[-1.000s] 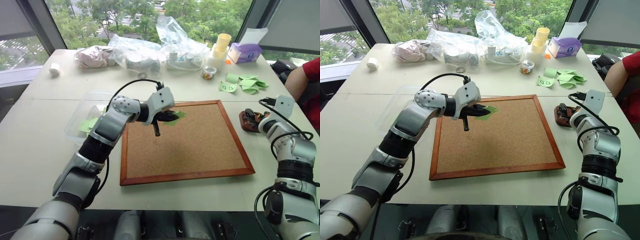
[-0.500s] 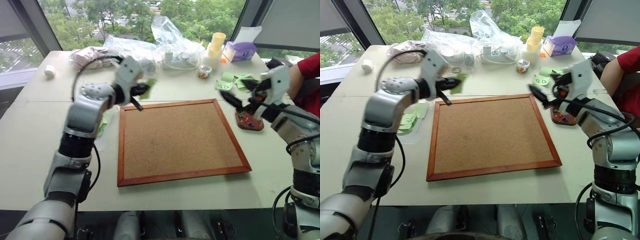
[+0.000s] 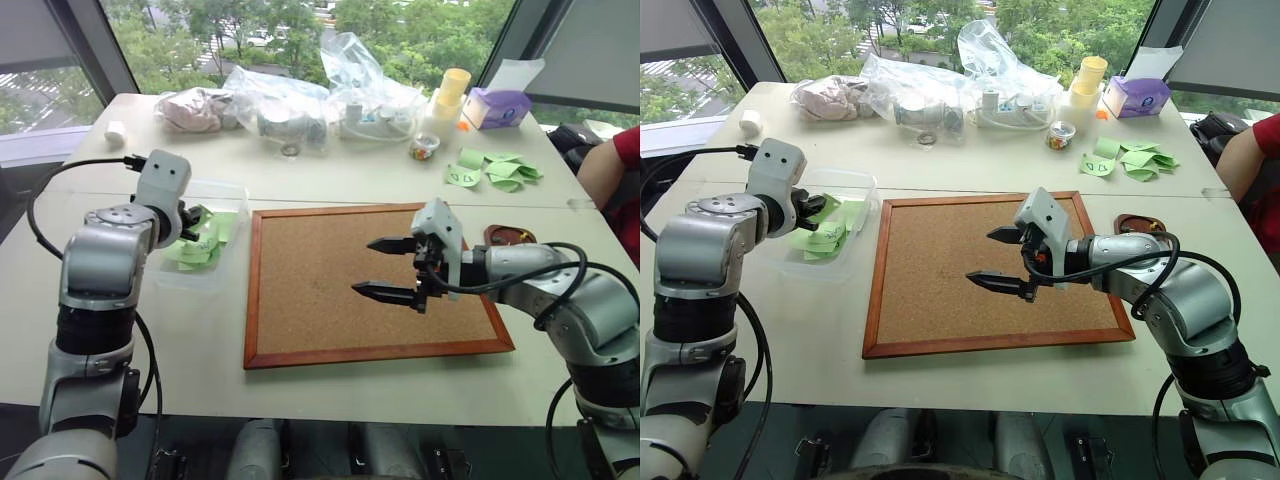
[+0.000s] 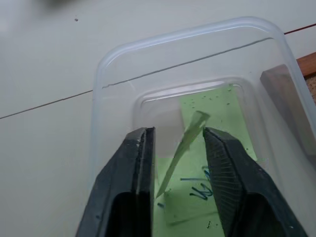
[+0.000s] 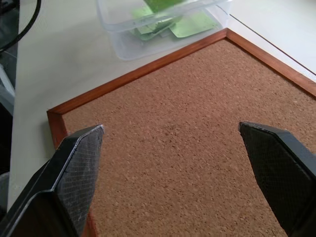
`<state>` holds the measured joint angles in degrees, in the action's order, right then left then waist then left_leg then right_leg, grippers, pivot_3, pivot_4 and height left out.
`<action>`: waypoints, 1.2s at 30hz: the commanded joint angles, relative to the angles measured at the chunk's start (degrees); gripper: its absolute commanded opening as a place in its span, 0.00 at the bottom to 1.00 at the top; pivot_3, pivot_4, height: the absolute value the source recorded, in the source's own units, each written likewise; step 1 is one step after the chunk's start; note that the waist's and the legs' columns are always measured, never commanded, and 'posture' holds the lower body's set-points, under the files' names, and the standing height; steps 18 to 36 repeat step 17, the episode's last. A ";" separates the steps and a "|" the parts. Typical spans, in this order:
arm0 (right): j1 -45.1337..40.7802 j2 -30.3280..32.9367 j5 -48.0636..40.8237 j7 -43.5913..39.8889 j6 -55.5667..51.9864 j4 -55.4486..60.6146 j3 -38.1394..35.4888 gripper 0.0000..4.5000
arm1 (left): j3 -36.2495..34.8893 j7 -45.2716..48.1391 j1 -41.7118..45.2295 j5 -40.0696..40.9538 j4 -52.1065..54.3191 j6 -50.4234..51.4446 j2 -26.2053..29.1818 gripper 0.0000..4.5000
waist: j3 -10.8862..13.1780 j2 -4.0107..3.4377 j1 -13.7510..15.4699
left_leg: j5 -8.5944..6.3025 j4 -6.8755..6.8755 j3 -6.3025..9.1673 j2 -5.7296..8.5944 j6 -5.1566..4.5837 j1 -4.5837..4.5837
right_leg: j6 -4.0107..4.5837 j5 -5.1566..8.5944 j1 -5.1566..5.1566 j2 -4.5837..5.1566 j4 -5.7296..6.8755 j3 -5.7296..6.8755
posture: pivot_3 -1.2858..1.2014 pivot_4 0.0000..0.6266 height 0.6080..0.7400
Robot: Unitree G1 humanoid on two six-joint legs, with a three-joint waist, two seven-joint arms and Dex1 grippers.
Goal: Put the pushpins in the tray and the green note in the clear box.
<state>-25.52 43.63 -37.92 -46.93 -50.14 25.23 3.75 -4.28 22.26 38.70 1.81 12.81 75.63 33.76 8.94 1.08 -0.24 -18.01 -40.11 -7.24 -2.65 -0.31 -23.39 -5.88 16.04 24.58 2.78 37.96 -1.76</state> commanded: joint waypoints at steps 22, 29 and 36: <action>9.80 2.31 -4.46 4.79 -4.33 0.96 -18.52 1.00 | -13.99 19.84 -5.52 22.11 14.47 -5.04 9.41 0.99 | 0.00 0.01 -0.34 | 0.01 0.07 -0.03 -0.03 0.05 0.02 | 0.01 0.00 -0.01 0.06 -0.03 0.07 | 0.52 0.24 0.96; 9.80 2.31 -4.46 4.79 -4.33 0.96 -18.52 1.00 | -13.99 19.84 -5.52 22.11 14.47 -5.04 9.41 0.99 | 0.00 0.01 -0.34 | 0.01 0.07 -0.03 -0.03 0.05 0.02 | 0.01 0.00 -0.01 0.06 -0.03 0.07 | 0.52 0.24 0.96; 9.80 2.31 -4.46 4.79 -4.33 0.96 -18.52 1.00 | -13.99 19.84 -5.52 22.11 14.47 -5.04 9.41 0.99 | 0.00 0.01 -0.34 | 0.01 0.07 -0.03 -0.03 0.05 0.02 | 0.01 0.00 -0.01 0.06 -0.03 0.07 | 0.52 0.24 0.96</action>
